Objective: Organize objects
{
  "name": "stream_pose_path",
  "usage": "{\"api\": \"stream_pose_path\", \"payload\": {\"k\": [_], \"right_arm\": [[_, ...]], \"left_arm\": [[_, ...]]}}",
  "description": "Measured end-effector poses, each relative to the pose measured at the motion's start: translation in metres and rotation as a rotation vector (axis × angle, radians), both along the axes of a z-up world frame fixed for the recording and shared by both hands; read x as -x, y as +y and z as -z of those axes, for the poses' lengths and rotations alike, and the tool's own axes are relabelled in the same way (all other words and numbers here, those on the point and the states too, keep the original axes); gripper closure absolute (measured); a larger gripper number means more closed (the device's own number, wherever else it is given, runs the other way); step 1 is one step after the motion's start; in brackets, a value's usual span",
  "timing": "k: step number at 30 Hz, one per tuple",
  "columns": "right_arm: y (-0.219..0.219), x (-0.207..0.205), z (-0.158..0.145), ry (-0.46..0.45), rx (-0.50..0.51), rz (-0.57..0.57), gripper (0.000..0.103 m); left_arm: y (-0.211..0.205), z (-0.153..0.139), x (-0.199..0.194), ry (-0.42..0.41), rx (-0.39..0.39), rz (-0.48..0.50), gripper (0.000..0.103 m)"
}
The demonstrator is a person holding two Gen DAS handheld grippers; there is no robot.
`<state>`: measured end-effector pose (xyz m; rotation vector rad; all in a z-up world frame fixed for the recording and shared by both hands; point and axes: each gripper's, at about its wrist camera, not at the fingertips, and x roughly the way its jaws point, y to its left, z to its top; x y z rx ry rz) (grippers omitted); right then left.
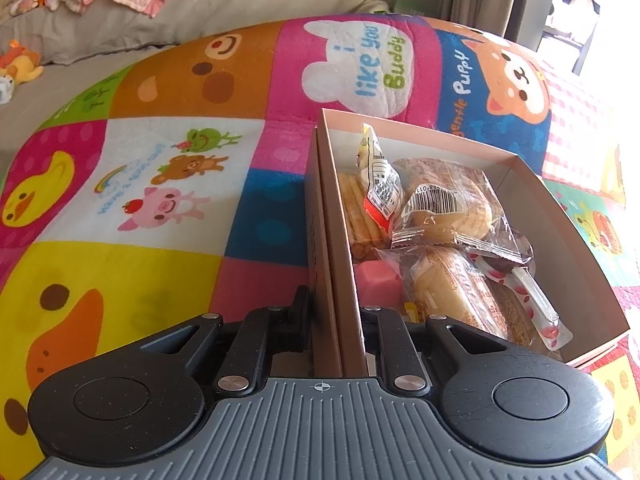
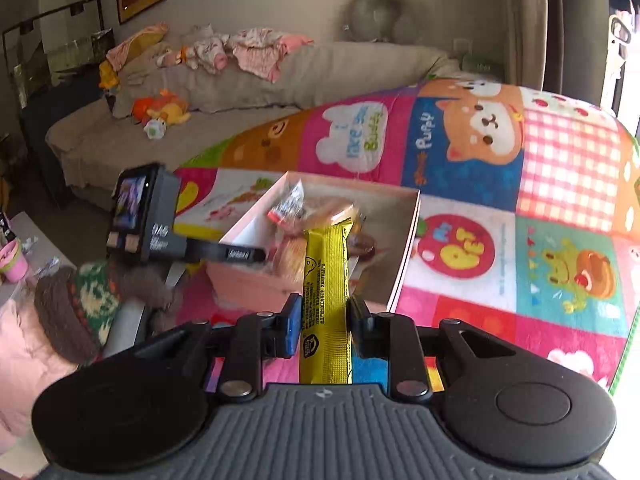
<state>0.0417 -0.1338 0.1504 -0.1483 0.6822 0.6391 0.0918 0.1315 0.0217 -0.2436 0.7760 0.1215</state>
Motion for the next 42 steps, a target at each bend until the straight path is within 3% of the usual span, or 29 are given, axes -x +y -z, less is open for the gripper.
{"api": "stream_pose_path", "payload": {"k": [9,11,13,15,17,24,28,30,32,34,35,39,42], "right_arm": [[0.053,-0.088,0.024,0.027,-0.015,0.146,0.078],[0.055,-0.096,0.035,0.030,0.011,0.191,0.074],[0.050,-0.089,0.042,0.027,0.019,0.163,0.074],[0.043,-0.073,0.047,-0.001,0.037,0.125,0.066],[0.035,-0.054,0.051,-0.021,0.050,0.086,0.051],[0.002,-0.007,0.078,-0.011,0.050,0.003,0.045],[0.005,-0.019,0.098,-0.059,0.102,0.060,0.045],[0.004,-0.043,0.102,-0.035,0.082,0.098,0.042],[0.005,-0.067,0.105,-0.024,0.056,0.150,0.041],[0.011,-0.082,0.108,-0.087,0.095,0.209,0.041],[0.013,-0.090,0.110,-0.106,0.108,0.233,0.041],[0.010,-0.111,0.114,-0.050,0.066,0.254,0.040],[0.001,-0.101,0.118,-0.062,0.075,0.293,0.019]], "left_arm": [[0.003,0.000,0.001,-0.005,0.012,0.008,0.086],[0.003,0.000,0.001,-0.006,0.014,0.012,0.086],[0.003,0.000,0.001,-0.008,0.013,0.012,0.086],[0.003,0.000,0.001,-0.008,0.017,0.002,0.086],[0.000,-0.001,0.001,-0.004,0.012,-0.004,0.087],[-0.019,-0.004,-0.016,0.030,0.003,-0.006,0.087],[-0.037,-0.006,-0.052,0.045,0.002,0.046,0.087],[-0.040,-0.004,-0.080,0.048,-0.006,0.060,0.088],[-0.039,-0.005,-0.107,0.055,-0.050,0.069,0.080],[-0.037,-0.003,-0.124,0.041,-0.117,0.124,0.062],[-0.033,-0.002,-0.128,0.031,-0.133,0.155,0.059],[-0.022,0.002,-0.132,0.001,-0.120,0.155,0.057],[-0.032,-0.010,-0.105,-0.110,-0.183,0.091,0.061]]}}
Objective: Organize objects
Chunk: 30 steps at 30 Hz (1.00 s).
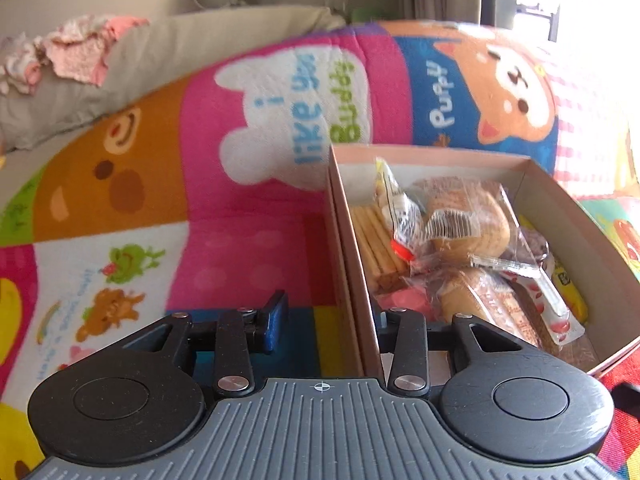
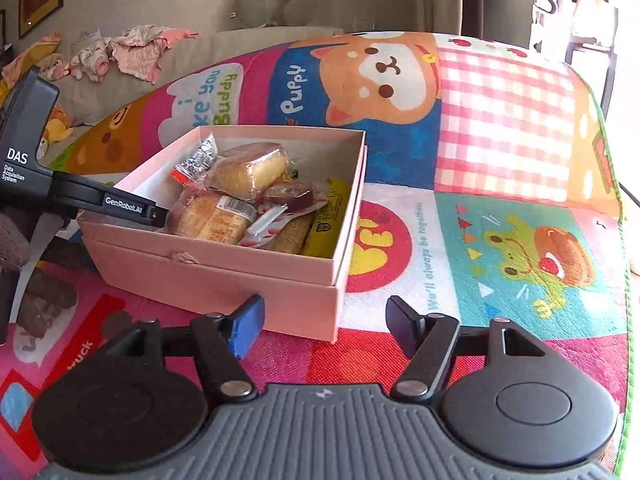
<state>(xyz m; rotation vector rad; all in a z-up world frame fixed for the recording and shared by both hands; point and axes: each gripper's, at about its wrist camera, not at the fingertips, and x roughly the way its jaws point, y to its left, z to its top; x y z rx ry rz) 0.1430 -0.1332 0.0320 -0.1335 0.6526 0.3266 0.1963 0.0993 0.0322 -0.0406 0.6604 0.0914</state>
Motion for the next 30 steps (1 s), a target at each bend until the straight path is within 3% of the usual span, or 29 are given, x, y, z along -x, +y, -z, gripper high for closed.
{"api": "stream_pose_path", "payload": {"k": [2,5,9,12,15,17,23,27,30], "right_arm": [[-0.013,0.011,0.003,0.017,-0.020,0.004,0.004],[-0.032,0.039,0.008,0.060,-0.025,0.015,0.000],[-0.041,0.074,0.017,0.115,-0.014,0.024,0.000],[-0.035,0.089,0.024,0.106,0.019,0.022,0.000],[-0.028,0.089,0.024,0.089,0.048,0.033,0.000],[-0.032,0.085,0.025,0.102,0.006,0.048,0.000],[-0.030,0.089,0.028,0.052,0.001,0.077,0.000],[-0.029,0.085,0.028,0.054,-0.004,0.065,0.000],[-0.029,0.085,0.029,0.047,-0.016,0.079,0.000]], "left_arm": [[-0.006,-0.013,0.029,-0.078,0.002,-0.013,0.061],[-0.019,-0.025,0.086,-0.153,-0.012,-0.024,0.062],[-0.047,-0.009,0.156,-0.093,0.058,0.034,0.062],[-0.075,0.011,0.185,-0.042,0.013,0.083,0.062],[-0.092,0.028,0.192,-0.008,-0.009,0.078,0.061],[-0.099,0.031,0.193,-0.030,-0.050,0.065,0.061],[-0.094,0.031,0.186,-0.031,0.006,0.025,0.060],[-0.100,0.031,0.186,-0.028,-0.028,0.022,0.060],[-0.099,0.031,0.186,-0.029,-0.012,0.014,0.060]]}}
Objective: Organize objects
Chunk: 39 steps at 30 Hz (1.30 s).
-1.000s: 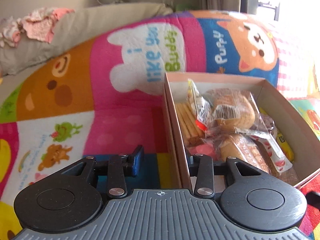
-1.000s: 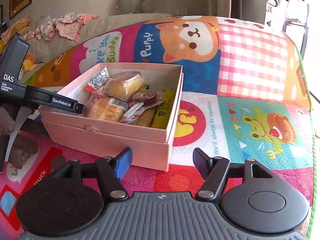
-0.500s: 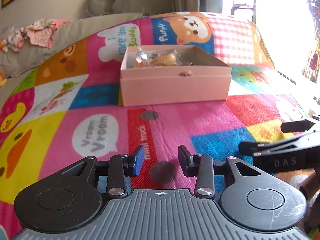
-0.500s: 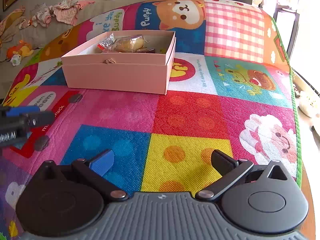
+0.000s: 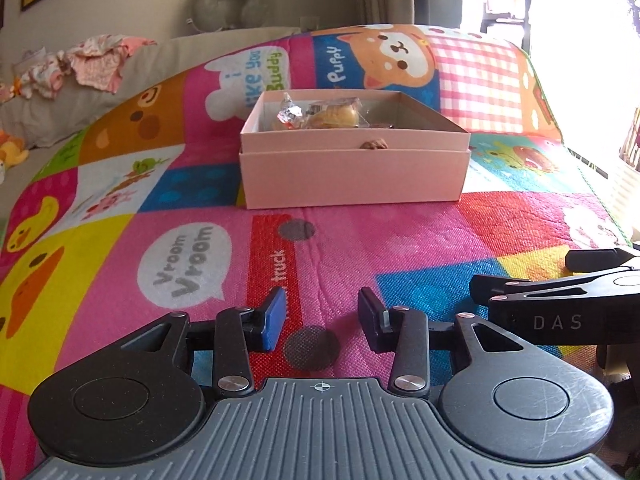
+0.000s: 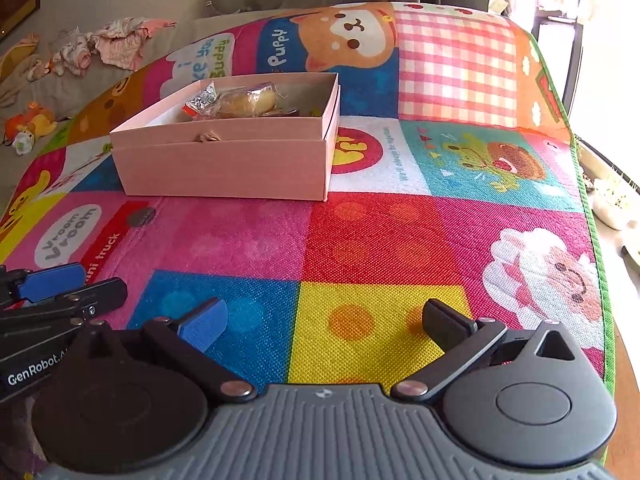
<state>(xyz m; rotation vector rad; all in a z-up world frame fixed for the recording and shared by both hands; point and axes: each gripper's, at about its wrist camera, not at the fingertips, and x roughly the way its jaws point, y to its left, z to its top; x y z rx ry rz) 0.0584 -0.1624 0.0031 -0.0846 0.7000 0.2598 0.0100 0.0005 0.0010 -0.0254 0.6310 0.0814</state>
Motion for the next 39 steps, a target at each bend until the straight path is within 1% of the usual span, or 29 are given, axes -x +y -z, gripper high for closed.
{"api": "stream_pose_path", "payload": {"k": [22,39], "right_arm": [[-0.0003,0.0049,0.0013,-0.017,0.002,0.008,0.000],[-0.0005,0.0065,0.0013,-0.018,0.000,0.008,0.000]], "left_arm": [[0.0023,0.0001,0.0007,-0.003,0.030,-0.012,0.060],[0.0024,0.0004,0.0015,-0.003,0.027,-0.014,0.059]]}}
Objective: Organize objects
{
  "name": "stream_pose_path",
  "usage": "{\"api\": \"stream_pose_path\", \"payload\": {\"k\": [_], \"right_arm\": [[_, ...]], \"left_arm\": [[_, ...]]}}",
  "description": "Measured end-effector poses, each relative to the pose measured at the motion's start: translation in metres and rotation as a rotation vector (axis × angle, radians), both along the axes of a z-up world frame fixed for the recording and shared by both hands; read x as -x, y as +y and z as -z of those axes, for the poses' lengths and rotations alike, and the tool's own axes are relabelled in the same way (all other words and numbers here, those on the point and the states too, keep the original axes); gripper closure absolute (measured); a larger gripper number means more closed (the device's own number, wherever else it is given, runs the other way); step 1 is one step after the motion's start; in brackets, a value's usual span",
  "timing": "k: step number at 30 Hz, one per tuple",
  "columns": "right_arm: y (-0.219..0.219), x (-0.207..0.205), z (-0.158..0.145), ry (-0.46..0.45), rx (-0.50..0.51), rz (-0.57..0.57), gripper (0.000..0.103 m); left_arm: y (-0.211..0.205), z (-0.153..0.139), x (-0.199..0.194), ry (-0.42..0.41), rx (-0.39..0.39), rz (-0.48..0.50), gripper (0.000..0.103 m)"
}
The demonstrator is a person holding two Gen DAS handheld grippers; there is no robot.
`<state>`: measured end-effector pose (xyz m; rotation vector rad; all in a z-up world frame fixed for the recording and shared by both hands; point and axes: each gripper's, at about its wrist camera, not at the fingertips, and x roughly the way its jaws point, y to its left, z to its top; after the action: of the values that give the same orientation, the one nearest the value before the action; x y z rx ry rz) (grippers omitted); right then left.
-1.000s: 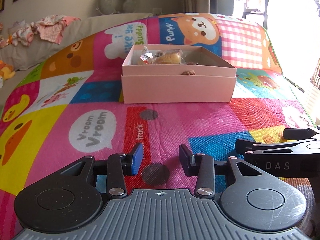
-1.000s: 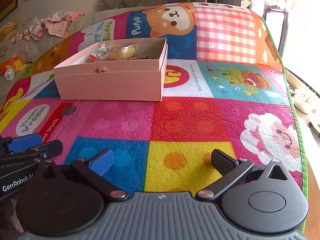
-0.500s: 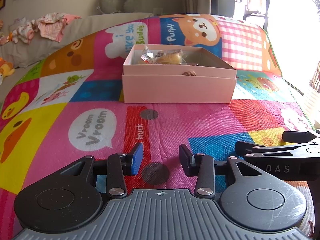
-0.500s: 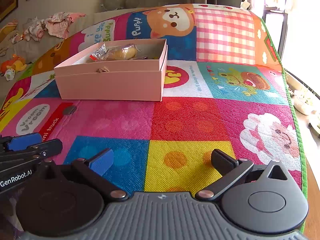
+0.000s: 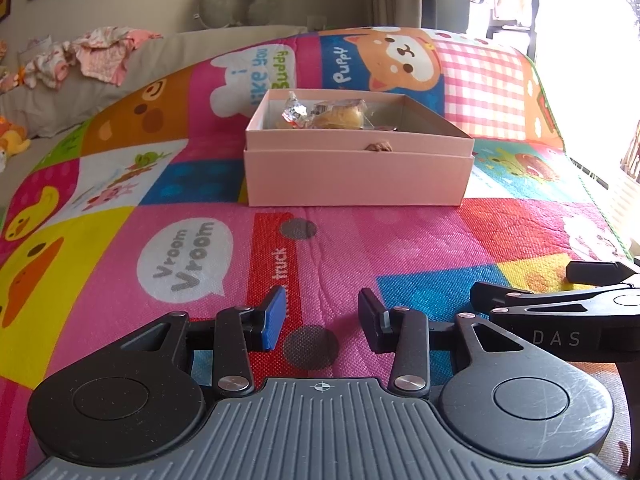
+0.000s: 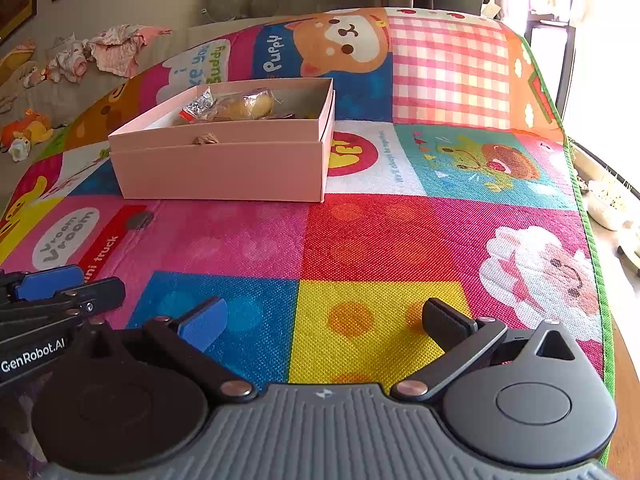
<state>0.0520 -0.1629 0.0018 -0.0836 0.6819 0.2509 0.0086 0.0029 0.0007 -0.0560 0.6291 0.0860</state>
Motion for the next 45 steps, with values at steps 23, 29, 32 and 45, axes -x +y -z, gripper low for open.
{"api": "stream_pose_path", "payload": {"k": [23,29,32,45], "right_arm": [[0.0001,-0.0003,-0.0004,0.000,0.000,0.000,0.000],[0.0001,-0.0002,-0.0004,0.000,0.000,0.000,0.000],[0.0001,0.0003,-0.0003,0.000,0.000,0.000,0.000],[0.0005,-0.0005,-0.0002,0.000,0.000,0.000,0.000]], "left_arm": [[-0.0001,-0.0012,-0.0006,0.000,0.000,-0.001,0.059],[0.0014,-0.0014,-0.0008,-0.004,0.018,-0.001,0.060],[0.0018,-0.0012,-0.0003,-0.004,0.020,-0.001,0.060],[-0.0011,-0.0009,-0.0013,0.001,-0.003,-0.002,0.059]]}}
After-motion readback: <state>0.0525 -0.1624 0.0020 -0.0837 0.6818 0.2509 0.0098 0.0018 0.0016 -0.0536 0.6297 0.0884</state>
